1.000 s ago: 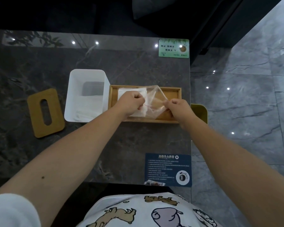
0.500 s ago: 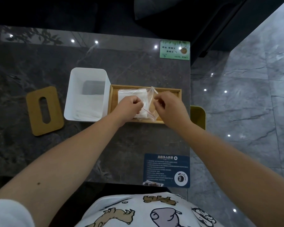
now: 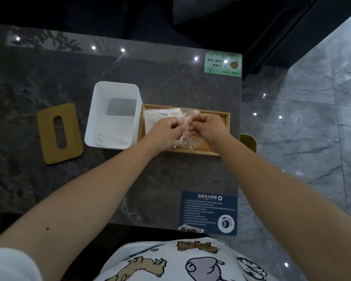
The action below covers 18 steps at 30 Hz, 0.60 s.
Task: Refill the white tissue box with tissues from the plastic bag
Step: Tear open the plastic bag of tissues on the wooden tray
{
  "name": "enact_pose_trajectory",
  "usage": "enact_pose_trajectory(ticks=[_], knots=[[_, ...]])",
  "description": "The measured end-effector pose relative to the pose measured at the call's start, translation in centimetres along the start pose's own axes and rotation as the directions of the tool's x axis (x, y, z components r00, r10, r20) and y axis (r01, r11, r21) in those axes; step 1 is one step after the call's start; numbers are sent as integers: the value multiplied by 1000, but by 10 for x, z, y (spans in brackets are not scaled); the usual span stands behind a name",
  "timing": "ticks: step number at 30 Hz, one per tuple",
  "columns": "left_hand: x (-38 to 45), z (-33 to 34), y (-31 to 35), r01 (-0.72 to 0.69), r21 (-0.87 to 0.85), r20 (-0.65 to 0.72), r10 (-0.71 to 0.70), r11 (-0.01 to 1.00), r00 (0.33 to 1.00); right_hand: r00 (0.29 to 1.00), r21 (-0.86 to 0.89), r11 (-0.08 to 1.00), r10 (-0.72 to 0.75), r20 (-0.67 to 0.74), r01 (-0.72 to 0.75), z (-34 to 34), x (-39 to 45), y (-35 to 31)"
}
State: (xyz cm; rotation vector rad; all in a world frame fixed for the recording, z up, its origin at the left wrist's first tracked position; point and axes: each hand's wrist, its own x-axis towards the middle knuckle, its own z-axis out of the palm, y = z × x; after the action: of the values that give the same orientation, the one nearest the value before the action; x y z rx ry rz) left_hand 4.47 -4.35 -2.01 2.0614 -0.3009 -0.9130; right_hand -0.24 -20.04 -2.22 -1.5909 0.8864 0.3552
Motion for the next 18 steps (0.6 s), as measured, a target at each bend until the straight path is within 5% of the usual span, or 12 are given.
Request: enact_pose_trajectory(ticks=[4,6,12,15,18], knots=[[-2,-2,-2,-3,-19,9,3,1000,1000,994,62,998,-17,110,10,4,-3,1],[-4,-2,0,-23,-12,19,24,1000,1000,985,-38,999,10,175,-3,4,-3,-1],[-10,-3,-1,-92,108,-5,93,990,996,988,-175,984,55,143,-29,-2,-2,-4],[-22,-4,-26,-186,409,-206,289,893,935,981,-64,996,80,175,-70,-6,-1,0],[-32,2,-53,-98,710,-213,345,698,914,985,-63,994,94,145,-86,-8,1,2]])
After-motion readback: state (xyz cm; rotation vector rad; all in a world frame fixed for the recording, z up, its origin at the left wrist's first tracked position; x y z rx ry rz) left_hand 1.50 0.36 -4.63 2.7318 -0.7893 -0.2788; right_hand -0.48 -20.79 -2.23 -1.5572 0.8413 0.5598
